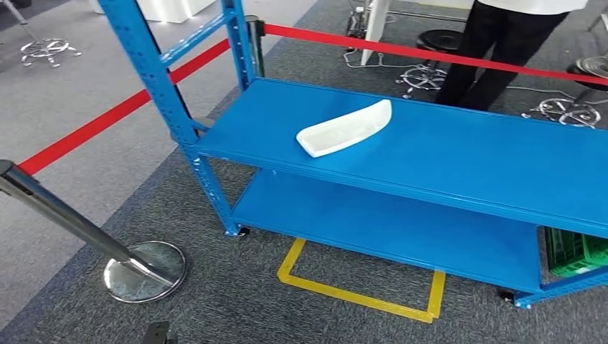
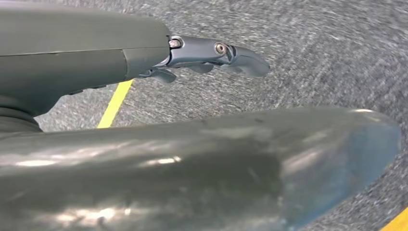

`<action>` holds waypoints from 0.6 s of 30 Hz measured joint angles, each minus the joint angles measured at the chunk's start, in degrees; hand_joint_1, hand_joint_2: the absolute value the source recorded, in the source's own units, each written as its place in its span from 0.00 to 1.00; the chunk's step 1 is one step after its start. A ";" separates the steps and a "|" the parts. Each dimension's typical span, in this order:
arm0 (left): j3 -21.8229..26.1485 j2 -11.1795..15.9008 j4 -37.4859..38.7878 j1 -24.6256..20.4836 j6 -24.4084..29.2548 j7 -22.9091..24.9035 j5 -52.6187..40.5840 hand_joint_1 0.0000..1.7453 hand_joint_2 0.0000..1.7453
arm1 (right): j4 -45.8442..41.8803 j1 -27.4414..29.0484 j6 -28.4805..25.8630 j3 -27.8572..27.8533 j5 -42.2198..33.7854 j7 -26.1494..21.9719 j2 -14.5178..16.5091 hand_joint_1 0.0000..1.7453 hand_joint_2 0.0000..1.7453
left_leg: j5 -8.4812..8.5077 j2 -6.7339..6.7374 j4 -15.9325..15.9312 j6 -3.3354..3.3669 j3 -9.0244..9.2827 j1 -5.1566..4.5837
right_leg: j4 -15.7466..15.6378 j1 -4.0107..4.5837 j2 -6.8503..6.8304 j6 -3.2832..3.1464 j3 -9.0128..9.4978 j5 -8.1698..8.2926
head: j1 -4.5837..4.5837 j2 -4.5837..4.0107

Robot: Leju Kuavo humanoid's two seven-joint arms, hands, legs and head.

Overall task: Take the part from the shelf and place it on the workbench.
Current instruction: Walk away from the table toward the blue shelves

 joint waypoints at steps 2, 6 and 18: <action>-0.02 -0.03 0.00 -0.12 -0.09 0.19 -0.04 0.00 0.00 | 0.00 -0.53 1.43 -2.37 -3.13 -0.16 0.34 0.00 0.00 | -0.16 1.12 -0.17 -0.63 0.32 0.01 | -0.17 0.07 1.42 -0.69 -0.31 0.12 | -0.07 0.00; -0.20 -0.10 0.00 -0.17 -1.29 -0.97 -0.36 0.00 0.00 | -0.31 -0.89 3.44 -6.70 -4.89 -1.31 1.30 0.00 0.00 | -4.92 -3.87 6.66 -1.90 -2.39 0.41 | -0.56 -0.48 4.34 -1.93 -0.23 0.74 | -0.44 0.00; -1.57 -0.35 0.00 -0.40 -2.34 1.98 -1.42 0.00 1.00 | -1.94 -2.31 18.96 -18.17 -19.11 1.78 2.62 0.00 0.75 | 1.19 -7.19 0.00 -0.89 -1.59 0.74 | -0.30 -0.06 9.56 -2.46 -0.84 0.42 | -0.72 0.00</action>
